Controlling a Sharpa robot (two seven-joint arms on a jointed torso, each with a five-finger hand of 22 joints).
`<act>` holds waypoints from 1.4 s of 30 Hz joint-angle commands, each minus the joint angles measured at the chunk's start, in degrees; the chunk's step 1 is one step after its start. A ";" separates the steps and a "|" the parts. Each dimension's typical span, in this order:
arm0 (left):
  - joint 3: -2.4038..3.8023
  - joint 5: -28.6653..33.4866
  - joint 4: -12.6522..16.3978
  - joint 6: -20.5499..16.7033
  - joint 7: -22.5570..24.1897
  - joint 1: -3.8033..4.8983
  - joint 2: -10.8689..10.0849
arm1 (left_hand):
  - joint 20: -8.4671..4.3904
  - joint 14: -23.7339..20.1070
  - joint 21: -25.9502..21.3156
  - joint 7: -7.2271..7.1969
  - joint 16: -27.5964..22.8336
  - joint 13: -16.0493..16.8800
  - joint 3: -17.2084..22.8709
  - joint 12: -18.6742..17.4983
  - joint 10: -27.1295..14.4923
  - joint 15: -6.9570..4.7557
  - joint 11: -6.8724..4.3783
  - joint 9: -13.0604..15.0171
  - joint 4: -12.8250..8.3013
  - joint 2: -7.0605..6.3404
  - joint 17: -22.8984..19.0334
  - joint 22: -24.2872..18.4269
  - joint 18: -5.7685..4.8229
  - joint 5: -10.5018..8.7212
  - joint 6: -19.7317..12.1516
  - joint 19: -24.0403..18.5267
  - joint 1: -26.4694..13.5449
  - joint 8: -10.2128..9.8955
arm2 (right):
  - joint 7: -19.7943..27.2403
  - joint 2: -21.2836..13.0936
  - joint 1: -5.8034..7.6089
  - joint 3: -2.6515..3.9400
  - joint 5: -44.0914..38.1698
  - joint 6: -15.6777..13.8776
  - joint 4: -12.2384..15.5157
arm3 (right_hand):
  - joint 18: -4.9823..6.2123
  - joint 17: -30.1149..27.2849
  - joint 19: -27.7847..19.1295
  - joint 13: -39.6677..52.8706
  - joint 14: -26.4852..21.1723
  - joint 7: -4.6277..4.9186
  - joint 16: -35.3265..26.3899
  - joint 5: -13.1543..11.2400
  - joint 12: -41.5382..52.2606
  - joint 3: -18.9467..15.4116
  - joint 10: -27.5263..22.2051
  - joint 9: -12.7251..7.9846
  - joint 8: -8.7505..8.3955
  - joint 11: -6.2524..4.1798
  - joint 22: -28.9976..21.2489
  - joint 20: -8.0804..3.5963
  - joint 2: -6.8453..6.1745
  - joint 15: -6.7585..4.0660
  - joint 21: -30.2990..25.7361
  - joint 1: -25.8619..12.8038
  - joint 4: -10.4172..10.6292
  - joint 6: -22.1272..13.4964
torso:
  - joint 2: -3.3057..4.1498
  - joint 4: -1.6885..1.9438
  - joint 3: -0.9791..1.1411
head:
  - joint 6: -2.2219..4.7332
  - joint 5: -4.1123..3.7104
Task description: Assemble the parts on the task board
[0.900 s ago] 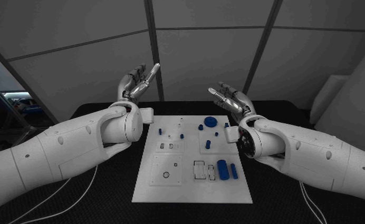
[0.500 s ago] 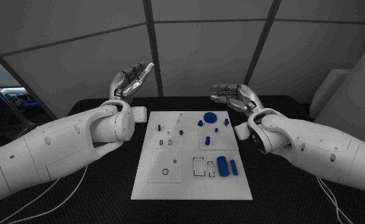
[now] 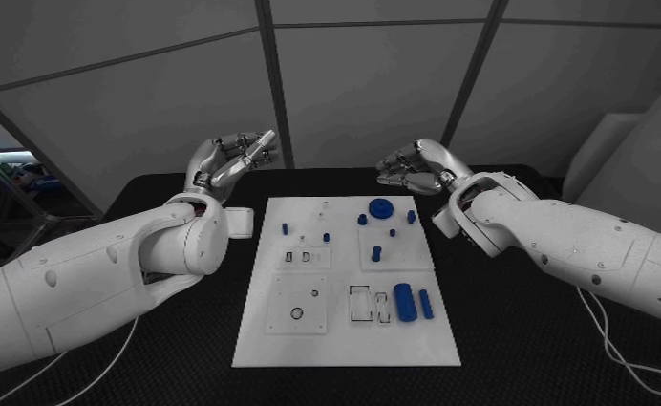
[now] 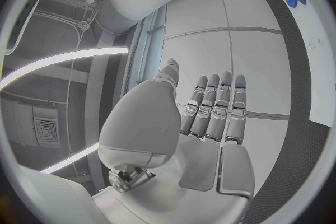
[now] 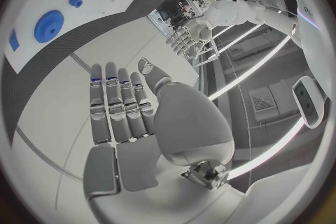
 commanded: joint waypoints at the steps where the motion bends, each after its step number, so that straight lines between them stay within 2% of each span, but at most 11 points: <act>1: 0.04 -3.24 1.57 3.17 -0.89 -0.09 -0.78 | -1.71 9.31 3.44 -0.54 1.54 -0.29 0.27 0.13 6.83 -2.19 -1.41 -0.56 -2.40 1.13 0.58 0.99 -0.34 -0.32 5.11 8.54 1.00 0.01 | -6.85 0.41 0.61 0.01 -14.72 6.05 -0.01 | 1.18 1.72 7.63 0.17 9.02 -1.27 1.70 2.74 -0.87 2.43 5.18 0.12 -0.82 -1.65 2.50 -3.33 -2.62 -2.81 5.99 -0.68 -1.05 3.91 | 1.62 0.42 -0.19 | 0.07 -0.40; 4: 0.04 -3.64 3.45 3.72 -1.27 -0.46 -1.86 | -2.05 10.29 3.61 -0.64 1.19 -0.34 0.13 -0.38 7.70 -2.45 -1.61 -0.85 -2.87 1.28 0.61 0.91 -0.40 -0.32 5.66 9.33 0.88 -0.46 | -10.22 1.11 1.30 0.02 -21.57 8.13 -0.04 | 1.10 3.57 11.24 0.14 14.21 -1.61 4.11 3.17 -0.98 2.24 4.93 0.06 -1.28 -2.27 4.77 -5.03 -3.93 -4.17 10.36 -1.27 -1.07 4.31 | 2.47 0.70 -0.35 | 0.21 -0.70; 7: 0.05 -3.79 4.87 3.92 -1.51 -0.68 -2.48 | -2.22 10.98 3.76 -0.64 0.99 -0.40 -0.02 -0.92 7.87 -2.58 -1.62 -1.05 -3.13 1.34 0.66 0.87 -0.41 -0.32 5.78 9.90 0.69 -0.90 | -12.79 1.63 1.73 0.03 -26.57 9.50 0.01 | 1.09 5.56 13.85 0.27 18.27 -1.53 6.70 3.66 -0.81 1.97 4.21 0.00 -1.93 -2.44 6.55 -6.10 -4.98 -4.97 13.72 -1.67 -1.01 3.86 | 3.11 0.98 -0.49 | 0.21 -0.98; 8: 0.06 -3.82 5.36 3.94 -1.57 -0.72 -2.66 | -2.24 11.07 3.78 -0.65 0.95 -0.40 -0.04 -1.02 7.88 -2.59 -1.61 -1.08 -3.18 1.35 0.67 0.87 -0.42 -0.32 5.79 9.99 0.66 -0.98 | -13.59 1.78 1.88 0.03 -28.05 9.91 0.04 | 1.08 6.26 14.55 0.27 19.14 -1.58 7.62 3.81 -0.84 1.93 3.90 0.00 -2.06 -2.47 7.05 -6.30 -5.17 -5.24 14.67 -1.84 -0.91 3.81 | 3.47 1.16 -0.61 | 0.23 -1.24; 13: 0.09 -3.90 7.43 3.89 -1.65 -0.83 -3.51 | -2.32 11.13 3.88 -0.66 0.52 -0.43 -0.19 -1.54 7.82 -2.55 -1.58 -1.20 -3.40 1.36 0.61 0.83 -0.44 -0.32 5.80 10.39 0.50 -1.38 | -16.60 2.68 2.61 0.04 -33.65 11.95 0.02 | 0.94 12.66 16.26 0.44 19.34 -2.07 17.26 5.02 -0.60 2.69 3.27 0.04 -2.26 -2.81 10.08 -6.94 -6.00 -6.03 19.93 -2.53 -0.20 4.19 | 4.37 1.45 -0.65 | 0.28 -1.46; 17: 0.12 -3.92 8.49 3.68 -1.65 -0.83 -4.01 | -2.30 10.46 3.90 -0.63 -0.56 -0.43 -0.35 -2.28 7.77 -2.33 -1.47 -1.28 -3.79 1.45 0.33 0.71 -0.52 -0.32 5.87 10.77 0.35 -1.94 | -18.44 3.46 3.10 0.04 -36.86 13.89 -0.24 | 0.93 17.16 15.94 0.51 18.83 -2.25 23.34 5.25 -0.55 3.80 3.00 0.04 -2.29 -2.91 12.46 -7.09 -6.62 -6.02 23.67 -3.27 0.67 4.36 | 5.05 1.60 -0.71 | 0.27 -1.59; 23: 0.15 -3.93 9.09 3.55 -1.68 -0.81 -4.26 | -2.26 10.16 3.85 -0.54 -1.14 -0.43 -0.49 -2.70 7.74 -2.20 -1.37 -1.30 -3.98 1.47 0.17 0.62 -0.55 -0.33 5.88 10.88 0.19 -2.28 | -20.28 4.25 3.43 0.04 -39.94 15.64 -0.48 | 1.05 23.41 15.10 0.60 18.49 -2.50 31.20 5.13 -0.49 5.23 2.76 0.06 -2.27 -3.06 15.71 -7.26 -7.53 -5.78 28.61 -3.64 1.76 3.77 | 5.59 1.81 -0.86 | 0.30 -1.78; 26: 0.16 -3.93 9.33 3.50 -1.69 -0.80 -4.43 | -2.23 10.06 3.83 -0.49 -1.37 -0.43 -0.54 -2.89 7.70 -2.15 -1.32 -1.31 -4.08 1.49 0.12 0.58 -0.56 -0.33 5.86 10.91 0.14 -2.43 | -21.03 4.53 3.50 0.04 -41.10 15.88 -0.52 | 0.52 30.67 15.20 0.65 18.02 -2.57 38.64 5.16 -0.42 6.01 2.44 0.06 -2.29 -3.05 20.82 -7.05 -7.98 -5.64 33.49 -3.53 2.33 3.53 | 5.78 1.86 -0.89 | 0.40 -1.83; 32: 0.17 -3.93 9.62 3.45 -1.78 -0.76 -4.73 | -2.20 9.97 3.80 -0.43 -1.61 -0.43 -0.62 -3.11 7.65 -2.10 -1.26 -1.32 -4.17 1.49 0.06 0.53 -0.56 -0.33 5.83 10.96 0.04 -2.62 | -21.85 5.08 3.62 0.03 -41.95 17.08 -1.13 | -0.21 36.67 16.01 0.58 17.98 -2.54 44.96 5.17 -0.57 6.71 1.58 0.07 -2.26 -2.88 27.45 -6.81 -8.27 -5.49 39.11 -3.38 3.00 3.50 | 5.90 1.97 -0.98 | 0.46 -1.97; 37: 0.18 -3.92 9.79 3.48 -1.96 -0.74 -4.84 | -2.18 9.95 3.77 -0.36 -1.78 -0.43 -0.70 -3.27 7.60 -2.06 -1.21 -1.33 -4.23 1.47 0.02 0.49 -0.57 -0.33 5.80 10.98 -0.06 -2.76 | -22.26 5.67 3.67 0.02 -42.37 18.45 -1.76 | -0.63 39.97 16.41 0.50 17.92 -2.52 48.37 5.09 -0.61 7.12 0.72 0.07 -2.26 -2.76 31.12 -6.62 -8.29 -5.31 42.10 -3.04 3.32 3.46 | 6.10 2.01 -0.78 | 0.52 -1.71; 42: 0.18 -3.92 9.84 3.43 -2.04 -0.72 -4.88 | -2.18 9.95 3.77 -0.33 -1.82 -0.43 -0.74 -3.33 7.58 -2.05 -1.19 -1.33 -4.25 1.45 0.01 0.48 -0.57 -0.33 5.79 10.99 -0.10 -2.80 | -22.32 6.18 3.69 0.01 -42.58 19.14 -2.29 | -1.11 43.28 17.15 0.52 18.10 -2.52 51.68 5.15 -0.47 7.54 0.51 0.09 -2.21 -2.71 34.91 -6.49 -8.28 -5.28 45.03 -2.76 3.54 3.57 | 6.24 1.99 -0.79 | 0.47 -1.80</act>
